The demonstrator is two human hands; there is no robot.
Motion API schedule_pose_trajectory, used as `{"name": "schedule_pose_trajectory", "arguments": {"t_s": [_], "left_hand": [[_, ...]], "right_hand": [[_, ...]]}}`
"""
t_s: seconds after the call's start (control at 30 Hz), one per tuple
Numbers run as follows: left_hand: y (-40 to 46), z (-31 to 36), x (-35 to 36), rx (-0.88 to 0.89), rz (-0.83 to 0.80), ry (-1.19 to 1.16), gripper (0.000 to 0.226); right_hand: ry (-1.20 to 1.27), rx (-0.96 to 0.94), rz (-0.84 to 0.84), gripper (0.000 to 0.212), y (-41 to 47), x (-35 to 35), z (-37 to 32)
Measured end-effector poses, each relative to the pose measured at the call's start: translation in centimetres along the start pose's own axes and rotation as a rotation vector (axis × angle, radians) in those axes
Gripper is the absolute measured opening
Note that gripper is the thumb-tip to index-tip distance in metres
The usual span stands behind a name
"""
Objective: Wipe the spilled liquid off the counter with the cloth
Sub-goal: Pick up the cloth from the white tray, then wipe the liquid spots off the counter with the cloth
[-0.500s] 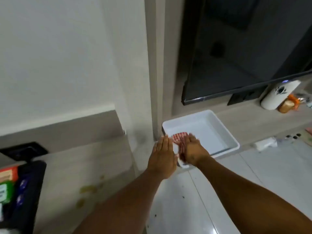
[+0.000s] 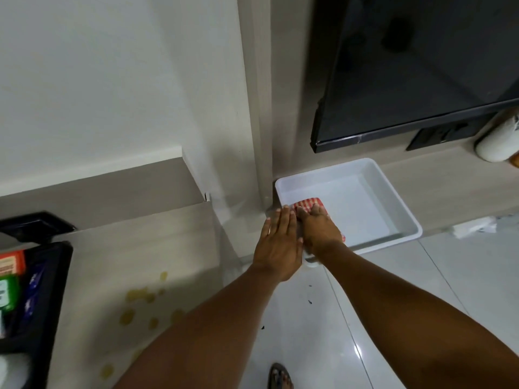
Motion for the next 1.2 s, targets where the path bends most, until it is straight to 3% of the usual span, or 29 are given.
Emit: {"name": "schedule_pose_trajectory", "arguments": {"t_s": [0.3,0.5,0.63,0.73,0.83,0.97,1.03,1.2], "left_hand": [[-4.7,-2.9,-3.4,-0.001,0.082,-0.034,0.070],[-12.0,-6.2,-5.9,0.014,0.141,0.011,0.070],[-19.2,-9.1,-5.6,0.014,0.168,0.013,0.071],[-25.8,-12.0,-4.4,-0.008,0.187,0.012,0.073],[-33.1,-16.2,-2.5,-0.015,0.187,-0.001,0.078],[-41.2,-21.4,1.6,-0.096,0.122,-0.034,0.086],[-43.6,-23.0,3.3,-0.146,0.109,-0.066,0.087],[-46.8,-25.4,6.4,-0.214,0.051,-0.088,0.090]], "right_hand": [[0.028,0.041,0.109,0.060,-4.1,-3.2,-3.5],[-0.046,-0.013,0.230,0.077,-12.1,-4.4,-10.4],[0.016,-0.027,0.289,0.069,-19.3,-0.4,-15.3],[0.086,-0.024,0.206,0.062,-24.6,4.1,-18.4],[0.091,0.000,0.129,0.084,-29.3,9.5,-20.1],[0.135,0.063,0.062,0.073,-33.3,15.4,-19.6],[0.039,0.062,0.039,0.079,-34.5,17.4,-19.1],[-0.038,-0.074,0.152,0.061,-34.5,18.4,-18.1]]}}
Point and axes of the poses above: each hand's wrist, its own y-axis towards the middle knuckle, its own x-axis out of the palm, z = x × y, the point moved 3 cm from there along y, towards the middle knuckle, and after that the axes turned 1 degree about x, right-handed, at the moved point
